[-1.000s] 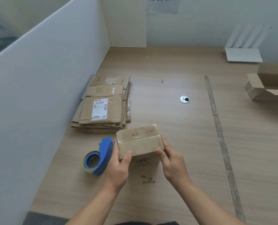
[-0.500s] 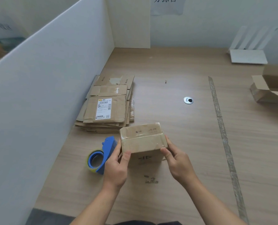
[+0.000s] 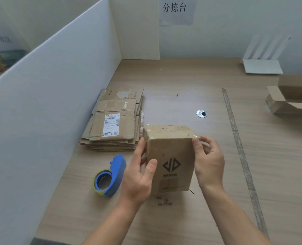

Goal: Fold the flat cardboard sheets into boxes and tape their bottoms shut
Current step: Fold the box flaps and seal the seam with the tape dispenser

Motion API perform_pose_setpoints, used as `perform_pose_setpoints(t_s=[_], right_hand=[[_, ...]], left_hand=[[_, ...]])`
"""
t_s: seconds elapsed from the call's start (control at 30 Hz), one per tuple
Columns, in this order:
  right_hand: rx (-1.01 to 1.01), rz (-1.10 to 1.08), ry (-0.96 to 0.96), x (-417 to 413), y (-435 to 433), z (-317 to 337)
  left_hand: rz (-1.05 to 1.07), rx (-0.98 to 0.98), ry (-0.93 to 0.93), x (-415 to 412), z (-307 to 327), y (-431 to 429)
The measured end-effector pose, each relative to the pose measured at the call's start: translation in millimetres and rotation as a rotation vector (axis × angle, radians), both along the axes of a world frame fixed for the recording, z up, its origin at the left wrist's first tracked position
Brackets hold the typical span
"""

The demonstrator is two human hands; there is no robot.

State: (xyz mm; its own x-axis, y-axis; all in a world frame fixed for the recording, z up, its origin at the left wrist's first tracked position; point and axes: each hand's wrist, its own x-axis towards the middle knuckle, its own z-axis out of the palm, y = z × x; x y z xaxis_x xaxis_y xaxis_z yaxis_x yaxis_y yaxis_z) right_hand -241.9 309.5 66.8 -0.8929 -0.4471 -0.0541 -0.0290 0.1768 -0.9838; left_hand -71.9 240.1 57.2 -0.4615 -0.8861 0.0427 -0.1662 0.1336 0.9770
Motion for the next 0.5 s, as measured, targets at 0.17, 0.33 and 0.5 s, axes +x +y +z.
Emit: perform_pose_setpoints(t_s=[0.17,0.33,0.5], right_hand=[[0.013,0.068,0.048,12,-2,7],[0.009,0.126,0.077,25,4,1],[0.007,0.199,0.079,42,16,-2]], left_hand=[[0.015,-0.057,-0.114,-4,1,2],[0.077,0.016,-0.073,-2,6,-8],[0.086,-0.004,-0.106,-4,18,-22]])
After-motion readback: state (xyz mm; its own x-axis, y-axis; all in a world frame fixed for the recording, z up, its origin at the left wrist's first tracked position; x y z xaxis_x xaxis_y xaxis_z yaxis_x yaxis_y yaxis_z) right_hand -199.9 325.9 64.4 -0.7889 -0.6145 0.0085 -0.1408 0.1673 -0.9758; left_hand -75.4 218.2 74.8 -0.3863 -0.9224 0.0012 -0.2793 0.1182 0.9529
